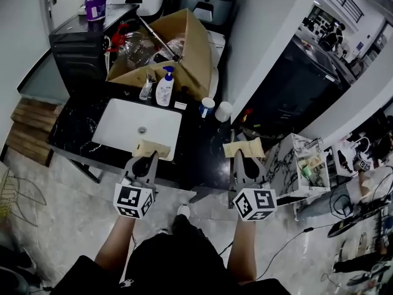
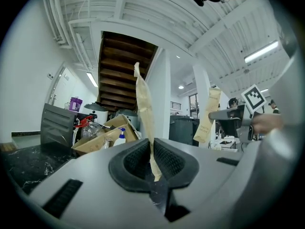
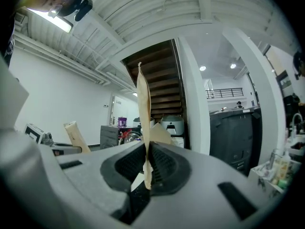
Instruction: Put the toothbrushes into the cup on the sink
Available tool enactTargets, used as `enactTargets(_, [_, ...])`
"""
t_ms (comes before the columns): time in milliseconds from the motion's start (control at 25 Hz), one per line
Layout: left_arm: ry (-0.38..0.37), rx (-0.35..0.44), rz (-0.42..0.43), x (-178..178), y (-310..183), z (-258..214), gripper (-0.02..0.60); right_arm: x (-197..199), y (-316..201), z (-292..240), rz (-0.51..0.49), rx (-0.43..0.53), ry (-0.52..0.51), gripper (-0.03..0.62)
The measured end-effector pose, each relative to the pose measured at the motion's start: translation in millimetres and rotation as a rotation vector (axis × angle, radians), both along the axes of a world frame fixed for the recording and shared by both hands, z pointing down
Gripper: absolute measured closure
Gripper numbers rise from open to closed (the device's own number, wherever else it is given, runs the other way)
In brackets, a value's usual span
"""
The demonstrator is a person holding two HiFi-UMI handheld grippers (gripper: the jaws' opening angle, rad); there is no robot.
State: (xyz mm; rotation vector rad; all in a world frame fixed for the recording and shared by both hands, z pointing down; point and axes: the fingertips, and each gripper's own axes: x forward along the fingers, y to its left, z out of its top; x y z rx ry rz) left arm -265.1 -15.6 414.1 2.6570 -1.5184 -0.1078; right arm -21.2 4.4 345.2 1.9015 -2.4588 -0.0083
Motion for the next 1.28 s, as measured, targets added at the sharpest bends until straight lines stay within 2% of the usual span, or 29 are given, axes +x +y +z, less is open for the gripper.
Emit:
enactTargets(440, [-0.037, 0.010, 0.008, 41, -59, -8, 0.555, 45, -60, 13, 0.019, -0.011, -0.045, 0.569])
enactTargets(1280, [-0.088, -0.009, -0.057, 107, -151, -8, 0.555, 104, -167, 34, -0.068, -0.041, -0.103, 0.569])
